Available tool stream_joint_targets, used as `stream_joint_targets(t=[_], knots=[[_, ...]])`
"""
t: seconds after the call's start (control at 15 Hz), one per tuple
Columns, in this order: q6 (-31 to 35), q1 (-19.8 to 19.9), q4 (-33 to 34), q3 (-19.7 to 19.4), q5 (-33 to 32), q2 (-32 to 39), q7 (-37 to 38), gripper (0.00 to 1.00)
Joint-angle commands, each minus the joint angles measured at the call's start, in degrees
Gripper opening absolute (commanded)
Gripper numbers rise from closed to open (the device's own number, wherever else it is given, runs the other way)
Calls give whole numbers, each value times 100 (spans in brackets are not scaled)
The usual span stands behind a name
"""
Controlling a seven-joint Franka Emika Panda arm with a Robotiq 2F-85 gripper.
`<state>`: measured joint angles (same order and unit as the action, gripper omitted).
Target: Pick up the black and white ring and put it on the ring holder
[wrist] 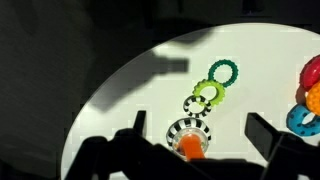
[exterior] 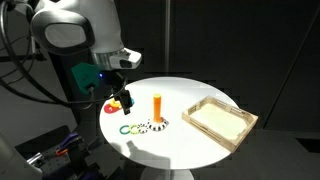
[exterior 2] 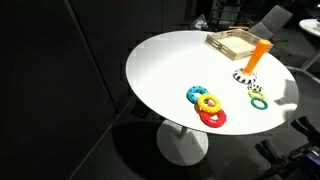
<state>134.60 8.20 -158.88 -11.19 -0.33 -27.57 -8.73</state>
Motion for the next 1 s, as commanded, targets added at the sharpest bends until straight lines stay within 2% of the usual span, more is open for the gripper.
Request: stream_joint_targets(t=[0.0,0.53,0.93], knots=[[-13,23,6,24,14,-2,-10,100],[212,50,13,146,-95,453,135,100],[533,10,132,294,-109,1150,266,100]])
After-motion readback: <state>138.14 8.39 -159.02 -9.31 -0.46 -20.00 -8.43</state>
